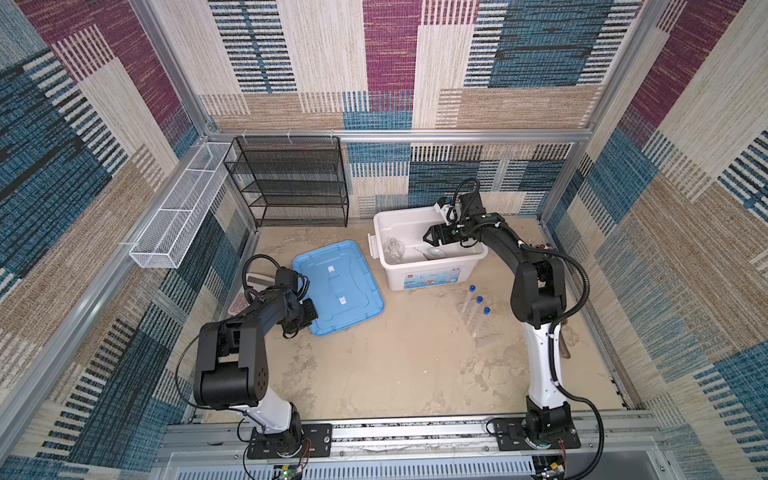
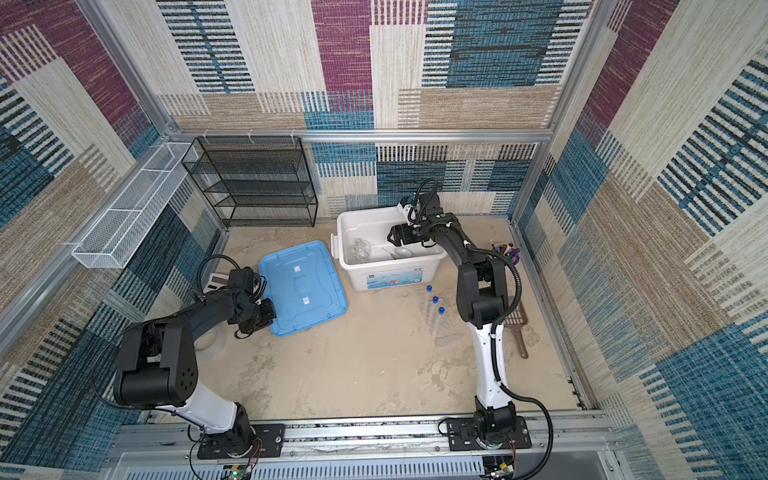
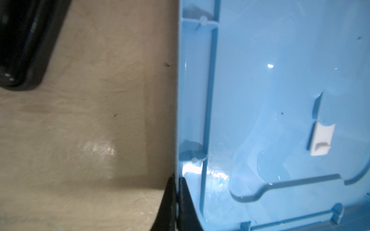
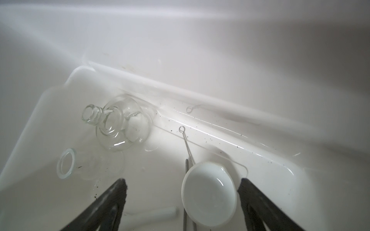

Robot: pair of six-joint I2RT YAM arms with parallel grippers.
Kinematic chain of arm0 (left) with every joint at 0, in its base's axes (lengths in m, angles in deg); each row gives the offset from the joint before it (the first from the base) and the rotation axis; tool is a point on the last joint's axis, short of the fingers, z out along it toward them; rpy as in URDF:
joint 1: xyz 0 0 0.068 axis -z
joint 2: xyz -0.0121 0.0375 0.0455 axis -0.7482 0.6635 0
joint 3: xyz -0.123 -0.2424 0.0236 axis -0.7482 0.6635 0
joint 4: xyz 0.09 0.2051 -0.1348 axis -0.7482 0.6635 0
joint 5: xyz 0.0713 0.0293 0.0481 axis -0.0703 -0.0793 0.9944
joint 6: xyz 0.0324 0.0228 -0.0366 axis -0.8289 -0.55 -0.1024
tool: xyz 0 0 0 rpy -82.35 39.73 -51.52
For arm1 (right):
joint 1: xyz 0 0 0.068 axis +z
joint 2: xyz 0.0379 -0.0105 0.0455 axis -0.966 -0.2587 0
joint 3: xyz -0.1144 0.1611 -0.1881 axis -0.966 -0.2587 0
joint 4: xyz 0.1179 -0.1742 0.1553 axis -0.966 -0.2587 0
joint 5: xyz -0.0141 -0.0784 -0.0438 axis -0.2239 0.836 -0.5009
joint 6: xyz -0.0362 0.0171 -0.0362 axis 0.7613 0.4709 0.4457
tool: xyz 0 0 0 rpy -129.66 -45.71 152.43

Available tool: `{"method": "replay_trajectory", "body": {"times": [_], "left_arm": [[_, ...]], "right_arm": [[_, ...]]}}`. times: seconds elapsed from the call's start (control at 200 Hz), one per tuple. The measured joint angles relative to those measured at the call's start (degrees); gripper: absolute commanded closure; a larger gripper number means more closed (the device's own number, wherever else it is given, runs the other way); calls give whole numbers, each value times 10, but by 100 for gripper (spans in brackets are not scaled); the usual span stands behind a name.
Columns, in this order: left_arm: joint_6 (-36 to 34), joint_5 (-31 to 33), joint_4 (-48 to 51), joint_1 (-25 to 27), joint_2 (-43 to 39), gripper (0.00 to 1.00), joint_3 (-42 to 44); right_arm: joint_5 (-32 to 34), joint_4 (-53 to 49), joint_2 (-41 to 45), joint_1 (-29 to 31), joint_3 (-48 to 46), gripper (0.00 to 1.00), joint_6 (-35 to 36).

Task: Organize the chemistry lab equipment
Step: 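Close the left gripper on the blue lid edge and slide it toward the bin, then lift the gripped lid edge with the left gripper, tilting the lid up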

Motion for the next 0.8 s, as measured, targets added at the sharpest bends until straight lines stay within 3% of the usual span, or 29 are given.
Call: {"method": "replay_trajectory", "body": {"times": [0.215,0.801], "left_arm": [[-1,-9,6,3,-11,100,0],[-2,7,54,6,-77,100,-19]], "right_arm": [[-5,1,5,0,-5,10,-3],[-16,9,18,0,-18,10,-5]]}}
